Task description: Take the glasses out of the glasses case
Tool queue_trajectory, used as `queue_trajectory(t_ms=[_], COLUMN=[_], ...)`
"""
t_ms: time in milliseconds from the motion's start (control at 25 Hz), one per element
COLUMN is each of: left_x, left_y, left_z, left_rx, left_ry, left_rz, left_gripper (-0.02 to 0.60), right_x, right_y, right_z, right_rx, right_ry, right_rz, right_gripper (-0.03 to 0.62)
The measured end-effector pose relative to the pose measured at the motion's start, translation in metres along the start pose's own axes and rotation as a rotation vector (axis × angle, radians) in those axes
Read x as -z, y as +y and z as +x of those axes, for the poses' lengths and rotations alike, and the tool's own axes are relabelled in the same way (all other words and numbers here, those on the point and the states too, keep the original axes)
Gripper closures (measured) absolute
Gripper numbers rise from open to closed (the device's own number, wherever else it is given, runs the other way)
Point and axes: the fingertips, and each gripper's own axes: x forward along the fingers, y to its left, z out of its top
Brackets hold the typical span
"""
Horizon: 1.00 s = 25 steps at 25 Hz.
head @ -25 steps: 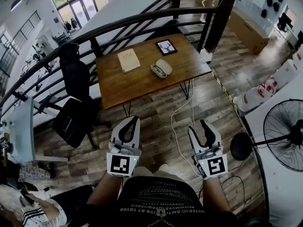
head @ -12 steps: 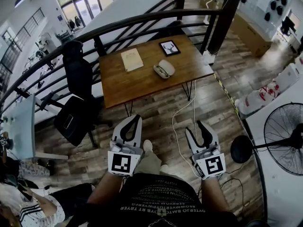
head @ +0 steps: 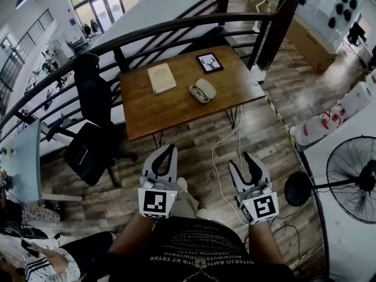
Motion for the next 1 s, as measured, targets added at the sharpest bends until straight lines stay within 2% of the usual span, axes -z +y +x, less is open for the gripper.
queue_trajectory(t_ms=[400, 640, 1000], left_x=[-0.004, -0.001, 0.006], left_y=[0.016, 0.045, 0.084], left_z=[0.057, 0.091, 0.133], left_rx=[0.048, 0.028, 0.05], left_ry=[-0.011, -0.009, 0.013], left_rz=[0.009, 0.0, -0.006], left_gripper=[0.552, 0.552, 0.552], right_x=[-0.007, -0.009, -0.016], right_y=[-0.029, -0.046, -0.052], right_z=[0.053, 0.092, 0.152], right_rx=[-0.009, -0.005, -0.02], right_ry=[0.005, 0.003, 0.02], right_rz=[0.002, 0.002, 0.003], right_gripper=[0.418, 0.418, 0.42])
